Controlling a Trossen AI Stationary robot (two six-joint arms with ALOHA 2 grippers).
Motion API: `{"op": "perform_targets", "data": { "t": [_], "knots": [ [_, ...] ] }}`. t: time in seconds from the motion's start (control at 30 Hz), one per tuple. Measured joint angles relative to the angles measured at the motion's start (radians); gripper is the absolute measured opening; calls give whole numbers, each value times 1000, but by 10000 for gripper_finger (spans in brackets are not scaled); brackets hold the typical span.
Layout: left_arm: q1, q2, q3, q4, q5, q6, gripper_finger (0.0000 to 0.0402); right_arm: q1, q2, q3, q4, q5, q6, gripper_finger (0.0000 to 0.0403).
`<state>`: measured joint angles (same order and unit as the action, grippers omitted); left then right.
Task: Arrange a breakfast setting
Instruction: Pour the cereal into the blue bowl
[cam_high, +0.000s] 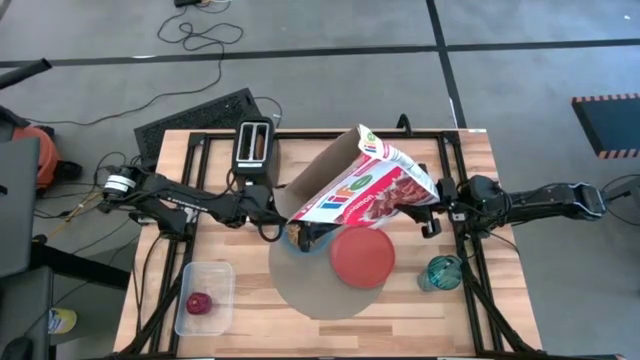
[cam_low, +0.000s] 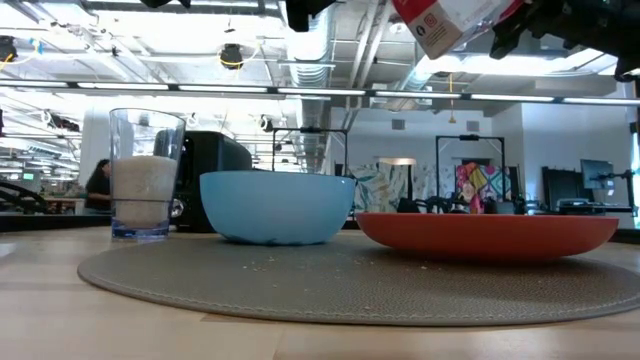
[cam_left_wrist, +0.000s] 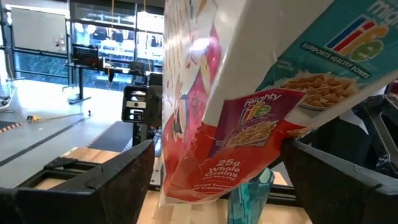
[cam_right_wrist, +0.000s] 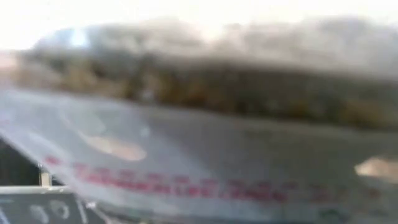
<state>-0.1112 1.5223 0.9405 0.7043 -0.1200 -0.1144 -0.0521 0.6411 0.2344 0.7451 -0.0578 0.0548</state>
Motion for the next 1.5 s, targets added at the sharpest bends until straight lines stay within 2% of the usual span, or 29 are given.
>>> {"op": "perform_targets", "data": {
  "t": [0.23,0.33,0.5,0.6,0.77,0.93,1.13,1.33,1.5],
  "knots": [
    [0,5,1,-25,4,3,390,-3,2,0,41,8,-4,207],
    [3,5,1,-37,-2,31,398,-3,2,-1,47,12,-7,207],
    [0,4,1,-48,-19,-7,398,-3,-5,-1,58,4,-7,207],
    [0,4,1,-44,-27,0,397,-3,-6,-1,59,3,-7,207],
    [0,3,1,-43,-98,-1,397,6,-6,-1,54,-8,-6,207],
    [1,3,1,-32,-104,18,397,24,11,0,52,5,-19,207],
    [1,2,0,13,-106,35,397,31,58,0,69,16,-26,207],
    [1,2,0,69,-156,71,396,50,122,1,139,19,-21,207],
    [2,2,0,113,-153,105,377,65,176,2,195,19,-21,207]
  ]
}}
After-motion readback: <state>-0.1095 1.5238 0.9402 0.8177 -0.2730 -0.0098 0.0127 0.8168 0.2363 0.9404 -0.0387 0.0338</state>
